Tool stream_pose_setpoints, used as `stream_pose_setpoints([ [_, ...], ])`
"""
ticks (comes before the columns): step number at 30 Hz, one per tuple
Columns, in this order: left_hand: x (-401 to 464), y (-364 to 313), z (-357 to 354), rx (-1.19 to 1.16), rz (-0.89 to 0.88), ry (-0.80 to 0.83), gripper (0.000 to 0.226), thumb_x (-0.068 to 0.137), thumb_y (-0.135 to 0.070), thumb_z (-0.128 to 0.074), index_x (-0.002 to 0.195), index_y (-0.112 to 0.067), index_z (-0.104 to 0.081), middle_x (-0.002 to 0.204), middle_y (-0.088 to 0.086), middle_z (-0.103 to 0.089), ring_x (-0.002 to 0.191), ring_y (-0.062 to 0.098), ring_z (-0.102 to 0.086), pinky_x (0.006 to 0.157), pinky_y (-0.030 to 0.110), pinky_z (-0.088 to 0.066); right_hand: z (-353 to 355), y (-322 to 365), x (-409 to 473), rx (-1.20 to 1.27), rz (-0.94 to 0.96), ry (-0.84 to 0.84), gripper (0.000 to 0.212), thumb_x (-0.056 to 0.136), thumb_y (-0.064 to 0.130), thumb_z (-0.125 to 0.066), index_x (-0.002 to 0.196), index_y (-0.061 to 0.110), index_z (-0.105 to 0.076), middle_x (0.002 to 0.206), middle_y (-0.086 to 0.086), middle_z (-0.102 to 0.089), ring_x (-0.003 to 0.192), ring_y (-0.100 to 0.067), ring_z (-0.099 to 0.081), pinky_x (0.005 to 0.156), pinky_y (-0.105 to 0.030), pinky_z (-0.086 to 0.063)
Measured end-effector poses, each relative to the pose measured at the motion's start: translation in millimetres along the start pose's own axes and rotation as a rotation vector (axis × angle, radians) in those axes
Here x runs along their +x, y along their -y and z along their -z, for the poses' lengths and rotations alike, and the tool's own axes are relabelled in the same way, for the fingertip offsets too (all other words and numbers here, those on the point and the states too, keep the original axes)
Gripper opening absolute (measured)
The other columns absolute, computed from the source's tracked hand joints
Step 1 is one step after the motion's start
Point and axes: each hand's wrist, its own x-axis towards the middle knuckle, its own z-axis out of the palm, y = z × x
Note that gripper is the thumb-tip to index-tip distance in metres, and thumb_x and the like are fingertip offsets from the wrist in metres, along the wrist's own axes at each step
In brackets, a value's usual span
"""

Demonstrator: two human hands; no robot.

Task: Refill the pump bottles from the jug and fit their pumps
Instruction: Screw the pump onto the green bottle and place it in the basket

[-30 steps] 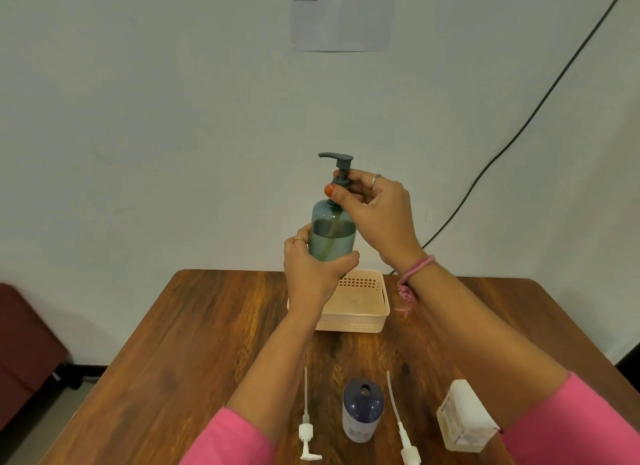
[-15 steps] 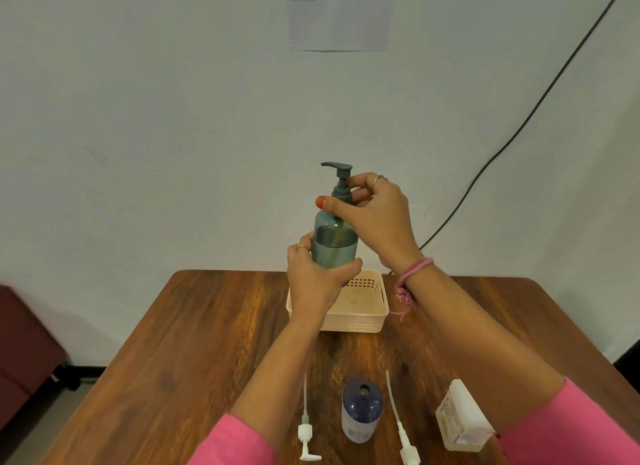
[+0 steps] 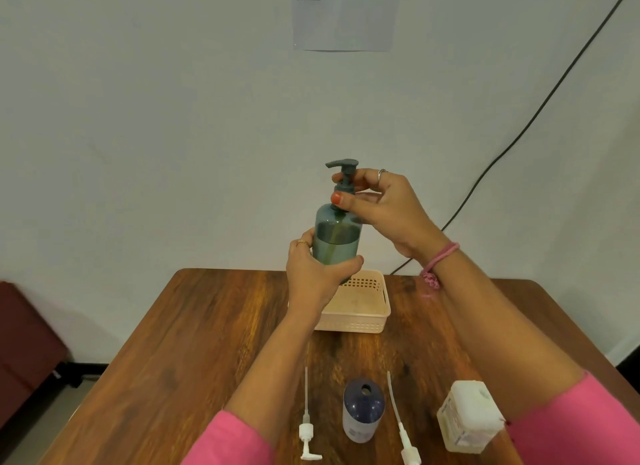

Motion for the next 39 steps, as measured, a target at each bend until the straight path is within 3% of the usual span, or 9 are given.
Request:
stream_pose_setpoints([
  [5, 0, -2, 3, 0.018, -0.001, 0.049, 0.08, 0.054, -0.037, -0.088, 0.124, -0.024, -0.054, 0.116, 0.001, -0.058, 0.104, 0.016, -0.06, 0.079, 0.032, -0.06, 18, 6, 2, 0.008, -0.011, 0.214, 0.029, 0.095, 0.01, -0.056, 0.122, 0.02, -0.058, 0.12, -0.002, -0.067, 0.11, -0.016, -0.065, 0.087, -0.044, -0.056],
  [10, -2, -3, 0, 0.016, 0.01, 0.07, 0.08, 0.057, -0.032, -0.089, 0.128, -0.022, -0.053, 0.119, 0.002, -0.057, 0.108, 0.019, -0.059, 0.085, 0.038, -0.059, 29, 16, 6, -0.102, -0.054, 0.242, 0.03, 0.095, 0.018, -0.055, 0.125, 0.024, -0.055, 0.12, 0.005, -0.067, 0.111, -0.014, -0.064, 0.097, -0.055, -0.047],
  [22, -1, -10, -3, -0.012, 0.026, 0.073, 0.077, 0.061, -0.029, -0.089, 0.127, -0.024, -0.05, 0.12, 0.002, -0.053, 0.109, 0.019, -0.057, 0.085, 0.039, -0.059, 25, 12, 5, -0.133, -0.063, 0.144, 0.029, 0.087, 0.018, -0.068, 0.116, 0.019, -0.064, 0.11, 0.0, -0.071, 0.105, -0.015, -0.067, 0.09, -0.054, -0.052],
  [27, -1, -9, -4, 0.0, 0.016, 0.052, 0.078, 0.061, -0.029, -0.089, 0.127, -0.025, -0.048, 0.121, 0.0, -0.051, 0.109, 0.018, -0.056, 0.084, 0.038, -0.059, 21, 8, 9, -0.158, -0.047, 0.079, 0.033, 0.078, 0.024, -0.077, 0.107, 0.011, -0.064, 0.102, -0.003, -0.068, 0.094, -0.02, -0.069, 0.08, -0.05, -0.058],
  [32, 0, -8, -3, -0.003, 0.02, 0.055, 0.079, 0.06, -0.03, -0.089, 0.127, -0.026, -0.046, 0.122, 0.0, -0.05, 0.11, 0.018, -0.056, 0.083, 0.036, -0.059, 27, 9, 13, -0.184, -0.12, 0.185, 0.046, 0.074, 0.037, -0.075, 0.113, 0.018, -0.058, 0.113, 0.002, -0.064, 0.106, -0.015, -0.063, 0.085, -0.048, -0.057],
  [35, 2, -8, -2, 0.007, 0.02, 0.059, 0.075, 0.061, -0.029, -0.089, 0.122, -0.028, -0.046, 0.12, 0.0, -0.05, 0.109, 0.016, -0.055, 0.084, 0.034, -0.059, 32, 9, 13, -0.16, -0.113, 0.277, 0.044, 0.084, 0.025, -0.069, 0.126, 0.026, -0.054, 0.123, 0.008, -0.063, 0.113, -0.012, -0.062, 0.095, -0.049, -0.051],
  [39, 2, -6, -2, 0.012, 0.023, 0.05, 0.08, 0.059, -0.03, -0.09, 0.127, -0.025, -0.048, 0.121, 0.0, -0.05, 0.11, 0.017, -0.056, 0.084, 0.038, -0.059, 27, 5, 13, -0.149, -0.051, 0.211, 0.032, 0.084, 0.014, -0.071, 0.114, 0.019, -0.064, 0.109, -0.001, -0.071, 0.102, -0.018, -0.068, 0.093, -0.05, -0.052],
])
